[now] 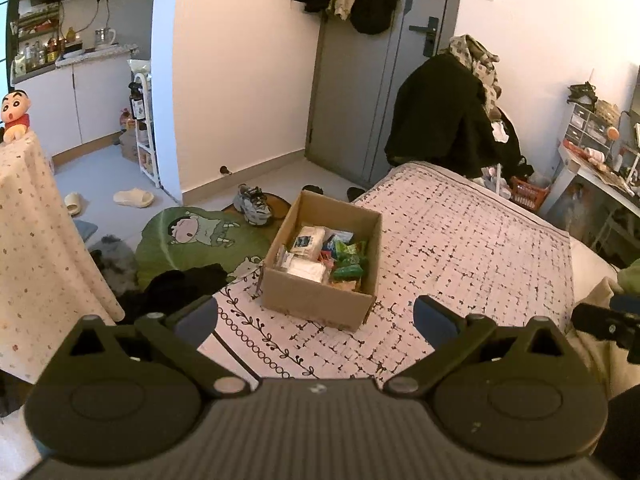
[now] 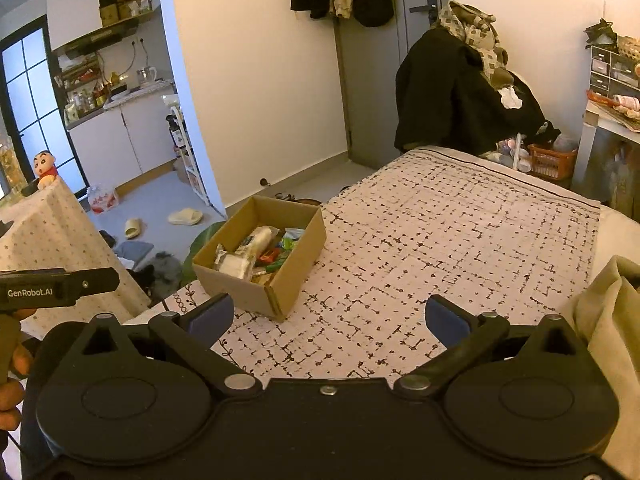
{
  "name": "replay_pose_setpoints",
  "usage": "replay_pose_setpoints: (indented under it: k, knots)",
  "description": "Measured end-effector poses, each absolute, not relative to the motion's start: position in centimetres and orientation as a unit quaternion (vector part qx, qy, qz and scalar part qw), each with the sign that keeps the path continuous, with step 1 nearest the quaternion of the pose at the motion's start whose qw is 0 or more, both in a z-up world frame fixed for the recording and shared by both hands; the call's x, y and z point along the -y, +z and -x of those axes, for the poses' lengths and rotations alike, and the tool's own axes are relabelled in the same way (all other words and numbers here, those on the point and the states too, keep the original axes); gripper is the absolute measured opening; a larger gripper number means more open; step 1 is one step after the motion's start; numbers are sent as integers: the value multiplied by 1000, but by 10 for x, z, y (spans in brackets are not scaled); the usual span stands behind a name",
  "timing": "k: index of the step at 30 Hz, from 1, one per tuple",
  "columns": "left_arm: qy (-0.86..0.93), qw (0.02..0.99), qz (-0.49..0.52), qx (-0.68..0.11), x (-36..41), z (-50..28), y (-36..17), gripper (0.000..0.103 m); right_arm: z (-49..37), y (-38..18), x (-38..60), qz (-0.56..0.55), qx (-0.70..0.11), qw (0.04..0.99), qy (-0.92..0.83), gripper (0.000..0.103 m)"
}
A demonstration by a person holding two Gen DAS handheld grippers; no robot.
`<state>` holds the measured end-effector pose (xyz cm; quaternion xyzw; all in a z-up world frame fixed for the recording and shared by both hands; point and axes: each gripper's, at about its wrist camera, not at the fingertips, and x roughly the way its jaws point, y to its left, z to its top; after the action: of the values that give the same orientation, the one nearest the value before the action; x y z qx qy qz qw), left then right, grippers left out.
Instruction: Organize snacks
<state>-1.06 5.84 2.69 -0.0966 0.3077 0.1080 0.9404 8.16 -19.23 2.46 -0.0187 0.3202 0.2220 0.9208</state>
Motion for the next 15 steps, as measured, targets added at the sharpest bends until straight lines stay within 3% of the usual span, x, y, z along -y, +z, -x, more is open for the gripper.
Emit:
replay_pose_setpoints:
  k: [15]
  knots:
    - [106, 939, 104, -309, -62, 11, 27, 103, -84, 25, 190, 22, -327, 918, 222, 103]
